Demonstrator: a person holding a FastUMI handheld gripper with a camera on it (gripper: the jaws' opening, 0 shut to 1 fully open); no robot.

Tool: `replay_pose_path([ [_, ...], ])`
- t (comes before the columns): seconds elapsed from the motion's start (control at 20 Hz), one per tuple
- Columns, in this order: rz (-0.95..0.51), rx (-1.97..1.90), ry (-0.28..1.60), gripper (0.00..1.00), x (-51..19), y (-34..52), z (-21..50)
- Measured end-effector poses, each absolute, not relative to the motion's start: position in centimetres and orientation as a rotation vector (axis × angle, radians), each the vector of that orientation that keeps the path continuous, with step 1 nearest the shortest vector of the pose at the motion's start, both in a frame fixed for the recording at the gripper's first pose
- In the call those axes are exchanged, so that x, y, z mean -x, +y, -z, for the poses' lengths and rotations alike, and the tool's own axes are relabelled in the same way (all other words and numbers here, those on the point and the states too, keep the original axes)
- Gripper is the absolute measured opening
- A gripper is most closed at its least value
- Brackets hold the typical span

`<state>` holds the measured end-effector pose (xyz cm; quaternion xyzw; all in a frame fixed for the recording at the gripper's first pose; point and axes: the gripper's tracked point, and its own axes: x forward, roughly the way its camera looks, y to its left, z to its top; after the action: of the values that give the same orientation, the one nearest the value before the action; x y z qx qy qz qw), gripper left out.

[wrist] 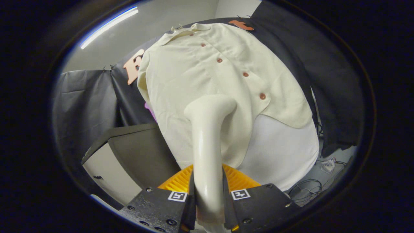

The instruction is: Iron the clothes twice with a garment steamer, once on the left side and once on the right side.

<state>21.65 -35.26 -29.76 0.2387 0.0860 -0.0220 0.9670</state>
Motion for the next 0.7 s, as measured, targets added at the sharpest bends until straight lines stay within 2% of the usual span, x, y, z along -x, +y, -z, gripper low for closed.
replay_pose_path([
  [0.4,0.069,-0.536,0.266,0.35,-19.0,-34.8,34.8],
  [0.7,0.079,-0.549,0.294,0.35,-17.0,-35.0,35.1],
])
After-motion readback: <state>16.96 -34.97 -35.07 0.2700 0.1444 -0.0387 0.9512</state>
